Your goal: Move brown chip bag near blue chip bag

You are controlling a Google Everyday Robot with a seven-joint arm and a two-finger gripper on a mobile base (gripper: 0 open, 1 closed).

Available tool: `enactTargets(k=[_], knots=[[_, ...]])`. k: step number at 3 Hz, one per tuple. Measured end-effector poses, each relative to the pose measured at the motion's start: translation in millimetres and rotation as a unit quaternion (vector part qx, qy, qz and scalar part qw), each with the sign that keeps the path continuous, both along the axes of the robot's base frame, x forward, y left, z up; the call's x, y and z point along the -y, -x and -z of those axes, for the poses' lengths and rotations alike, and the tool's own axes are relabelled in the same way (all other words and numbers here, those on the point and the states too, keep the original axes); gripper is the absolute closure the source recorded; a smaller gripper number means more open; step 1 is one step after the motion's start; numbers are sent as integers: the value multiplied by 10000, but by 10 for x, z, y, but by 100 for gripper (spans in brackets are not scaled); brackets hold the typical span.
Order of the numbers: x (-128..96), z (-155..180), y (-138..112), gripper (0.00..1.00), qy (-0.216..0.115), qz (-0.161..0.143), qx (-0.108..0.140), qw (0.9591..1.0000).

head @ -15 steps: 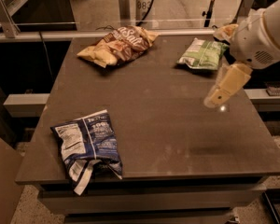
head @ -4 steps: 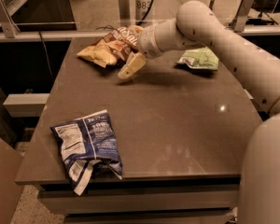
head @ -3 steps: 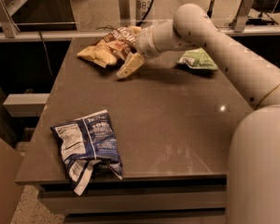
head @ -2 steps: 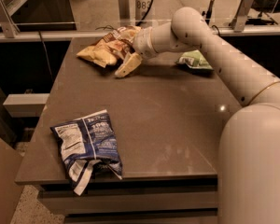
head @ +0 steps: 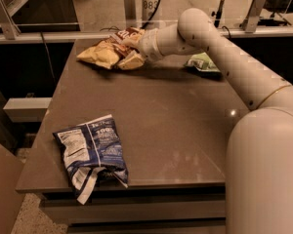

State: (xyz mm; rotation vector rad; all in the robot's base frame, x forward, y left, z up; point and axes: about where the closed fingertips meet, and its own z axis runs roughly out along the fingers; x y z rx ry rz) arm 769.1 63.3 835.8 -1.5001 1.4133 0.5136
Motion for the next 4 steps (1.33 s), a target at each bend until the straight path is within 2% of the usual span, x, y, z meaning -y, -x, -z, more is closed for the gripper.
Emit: enactTargets(k=[1, 2, 3, 4], knots=[[-36, -35, 51, 87, -91, -103, 34, 9999], [-28, -224, 232, 100, -222, -211, 148, 9994], [15, -595, 533, 100, -224, -348, 429, 9982], [-58, -1094, 944, 100, -263, -731, 775, 9940]])
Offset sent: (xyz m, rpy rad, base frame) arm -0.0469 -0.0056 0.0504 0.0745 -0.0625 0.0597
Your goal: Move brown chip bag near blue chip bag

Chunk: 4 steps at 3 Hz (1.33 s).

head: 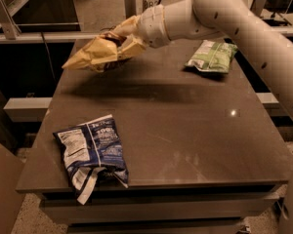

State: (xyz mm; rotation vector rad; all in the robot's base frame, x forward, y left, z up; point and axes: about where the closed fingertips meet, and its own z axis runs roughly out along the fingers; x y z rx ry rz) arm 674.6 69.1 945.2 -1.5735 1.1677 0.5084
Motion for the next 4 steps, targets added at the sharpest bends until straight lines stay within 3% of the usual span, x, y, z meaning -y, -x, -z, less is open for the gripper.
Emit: enactTargets(k=[1, 2, 3, 4], knots=[[-155, -382, 427, 100, -87, -549, 229, 9982], [-242, -652, 892, 100, -141, -993, 251, 9946], [-205, -788, 1261, 82, -131, -1057, 4, 9943], [-78, -823, 1611, 58, 14, -867, -451, 9952]])
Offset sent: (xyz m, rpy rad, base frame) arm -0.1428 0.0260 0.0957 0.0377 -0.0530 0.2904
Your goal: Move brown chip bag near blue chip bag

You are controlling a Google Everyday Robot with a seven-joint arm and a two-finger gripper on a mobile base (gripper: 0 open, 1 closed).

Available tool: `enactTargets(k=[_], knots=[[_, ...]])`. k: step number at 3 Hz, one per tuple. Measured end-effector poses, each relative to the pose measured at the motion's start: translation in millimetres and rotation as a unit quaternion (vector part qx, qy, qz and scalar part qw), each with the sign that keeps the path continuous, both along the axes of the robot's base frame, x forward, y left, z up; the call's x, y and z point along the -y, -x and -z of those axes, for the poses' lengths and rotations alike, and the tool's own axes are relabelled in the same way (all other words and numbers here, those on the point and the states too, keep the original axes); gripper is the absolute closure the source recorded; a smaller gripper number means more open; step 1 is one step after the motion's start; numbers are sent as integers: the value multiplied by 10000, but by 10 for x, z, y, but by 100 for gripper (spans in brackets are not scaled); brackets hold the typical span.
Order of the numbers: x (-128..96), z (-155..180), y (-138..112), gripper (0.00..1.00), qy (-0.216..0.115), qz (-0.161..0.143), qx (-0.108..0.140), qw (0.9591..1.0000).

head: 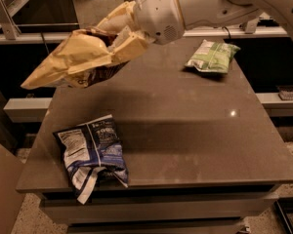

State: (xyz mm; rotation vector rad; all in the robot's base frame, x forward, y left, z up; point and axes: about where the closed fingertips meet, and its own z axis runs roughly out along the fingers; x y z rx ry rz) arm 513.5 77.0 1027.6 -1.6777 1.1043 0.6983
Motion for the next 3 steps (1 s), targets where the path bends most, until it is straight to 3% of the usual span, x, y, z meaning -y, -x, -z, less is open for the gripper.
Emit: enactTargets(k=[1, 2, 3], knots=[[200, 82, 214, 36, 181, 432, -492, 9977], [398, 175, 329, 12, 259, 834, -921, 9919], [380, 171, 345, 0, 270, 826, -929, 9919]])
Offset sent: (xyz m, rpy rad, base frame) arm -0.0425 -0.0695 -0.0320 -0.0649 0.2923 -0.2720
